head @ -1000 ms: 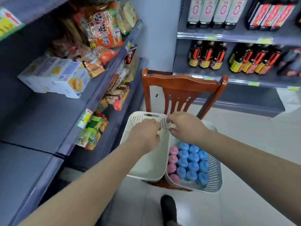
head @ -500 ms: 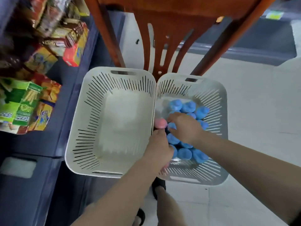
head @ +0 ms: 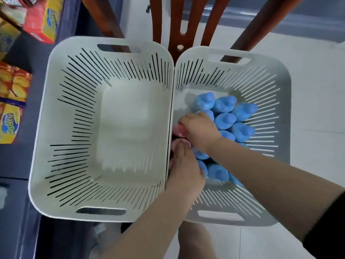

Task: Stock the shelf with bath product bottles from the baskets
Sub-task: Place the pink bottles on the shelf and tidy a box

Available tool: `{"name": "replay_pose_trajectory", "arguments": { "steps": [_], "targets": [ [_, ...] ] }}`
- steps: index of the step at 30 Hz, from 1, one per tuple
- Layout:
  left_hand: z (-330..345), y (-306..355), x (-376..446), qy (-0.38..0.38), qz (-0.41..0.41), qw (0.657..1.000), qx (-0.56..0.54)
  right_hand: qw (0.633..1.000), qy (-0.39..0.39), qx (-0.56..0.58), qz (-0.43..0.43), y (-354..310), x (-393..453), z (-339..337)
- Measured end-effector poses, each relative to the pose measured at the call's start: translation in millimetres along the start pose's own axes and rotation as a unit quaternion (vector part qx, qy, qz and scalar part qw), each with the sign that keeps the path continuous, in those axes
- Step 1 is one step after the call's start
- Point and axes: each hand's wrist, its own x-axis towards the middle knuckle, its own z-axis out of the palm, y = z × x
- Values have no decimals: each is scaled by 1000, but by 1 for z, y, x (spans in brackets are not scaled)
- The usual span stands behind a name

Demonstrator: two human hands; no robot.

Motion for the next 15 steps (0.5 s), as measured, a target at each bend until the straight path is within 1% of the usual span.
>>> {"name": "replay_pose_trajectory", "arguments": {
  "steps": [1,3,6,8,10,15],
  "targets": [
    [-1,0,0,-1,0,1000,-8,1000,7,8,3,2,-1,1],
    [-3,2,-2,-3,-3,999,-31,998,45,43,7,5,-6,-2],
    [-8,7,-7,-4,-20,997,-78,979,106,173,19,6,-22,-20],
    [-15,13,-14,17,-26,992,-121,962,128,241,21,4,-36,-42],
    [-27,21,-21,46,-14,984,-169,948,139,286,15,1,-50,-68],
    [-69,36,-52,95,44,975,-194,917,177,357,9,-17,-80,-140]
  ]
}}
